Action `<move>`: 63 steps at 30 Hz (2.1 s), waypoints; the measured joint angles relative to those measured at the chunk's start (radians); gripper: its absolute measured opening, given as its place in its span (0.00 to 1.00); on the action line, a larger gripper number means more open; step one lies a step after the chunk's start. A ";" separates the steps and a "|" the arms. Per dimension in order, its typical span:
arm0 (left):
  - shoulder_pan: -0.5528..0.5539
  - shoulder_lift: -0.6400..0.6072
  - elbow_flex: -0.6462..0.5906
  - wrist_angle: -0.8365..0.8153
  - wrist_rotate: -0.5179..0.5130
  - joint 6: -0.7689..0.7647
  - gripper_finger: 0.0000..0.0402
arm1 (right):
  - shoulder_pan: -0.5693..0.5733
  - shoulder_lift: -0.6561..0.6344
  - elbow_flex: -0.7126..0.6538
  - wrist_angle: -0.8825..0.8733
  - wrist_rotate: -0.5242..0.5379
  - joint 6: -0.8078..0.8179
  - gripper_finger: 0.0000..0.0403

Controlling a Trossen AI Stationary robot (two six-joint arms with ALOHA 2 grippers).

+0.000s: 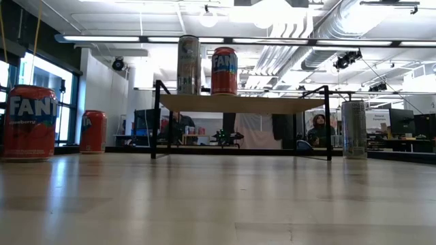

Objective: Place canned beverage on shelf
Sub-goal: Put the white yellow soda can on the shelf

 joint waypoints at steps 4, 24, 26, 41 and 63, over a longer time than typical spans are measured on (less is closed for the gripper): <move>0.000 0.000 0.000 0.000 0.000 0.000 0.82 | -0.001 0.001 -0.002 -0.011 0.006 0.022 0.88; 0.000 0.000 0.000 0.000 0.000 0.000 0.82 | -0.012 0.035 -0.003 -0.010 0.006 0.017 0.88; 0.000 0.000 0.000 0.000 0.000 0.000 0.82 | -0.013 0.035 -0.003 -0.014 0.006 0.016 0.88; 0.000 0.000 0.000 0.000 0.000 0.000 0.82 | -0.013 0.035 -0.003 0.035 0.042 -0.031 0.88; 0.000 0.000 0.000 0.000 0.000 0.000 0.82 | -0.034 0.076 -0.004 0.032 0.023 -0.063 0.88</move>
